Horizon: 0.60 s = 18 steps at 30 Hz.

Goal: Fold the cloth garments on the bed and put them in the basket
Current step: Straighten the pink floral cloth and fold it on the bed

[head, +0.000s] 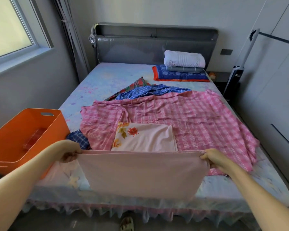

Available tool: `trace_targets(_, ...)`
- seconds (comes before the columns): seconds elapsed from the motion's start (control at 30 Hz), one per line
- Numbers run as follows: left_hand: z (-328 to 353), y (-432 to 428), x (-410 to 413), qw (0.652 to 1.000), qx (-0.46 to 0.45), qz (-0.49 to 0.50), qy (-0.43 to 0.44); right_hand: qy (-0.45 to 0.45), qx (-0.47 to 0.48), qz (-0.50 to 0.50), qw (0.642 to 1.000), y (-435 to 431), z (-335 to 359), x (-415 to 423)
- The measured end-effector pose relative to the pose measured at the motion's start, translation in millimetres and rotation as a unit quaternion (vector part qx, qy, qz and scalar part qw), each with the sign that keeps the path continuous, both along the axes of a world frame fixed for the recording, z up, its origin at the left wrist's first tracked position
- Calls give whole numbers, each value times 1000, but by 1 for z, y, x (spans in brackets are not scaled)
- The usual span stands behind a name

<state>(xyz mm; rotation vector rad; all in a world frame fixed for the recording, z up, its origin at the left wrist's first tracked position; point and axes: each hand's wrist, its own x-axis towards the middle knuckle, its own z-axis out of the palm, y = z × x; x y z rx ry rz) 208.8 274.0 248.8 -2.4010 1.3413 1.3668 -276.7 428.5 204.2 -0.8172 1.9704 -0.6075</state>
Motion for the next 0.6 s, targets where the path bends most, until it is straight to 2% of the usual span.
trace_targets(0.13, -42, -62, -22, 995, -17, 85, 43, 50, 6, -39, 998, -57, -39, -3)
trace_targets(0.23, -80, -119, -46, 990, -50, 86, 101, 70, -6, -87, 994, -107, -72, -5)
trace_targets(0.3, -109, -151, -59, 977, -57, 142, 150, 90, 4, -115, 989, -135, -93, -7)
trace_targets(0.4, -153, -198, -83, 964, -66, 203, 160, 121, 17, -141, 982, -177, -124, -8)
trace_targets(0.5, -194, -234, -101, 965, -77, 212, 135, 134, 32, -137, 981, -209, -153, -13)
trace_targets(0.6, -226, -261, -118, 981, -72, 159, 84, 165, 60, -101, 979, -235, -184, -23)
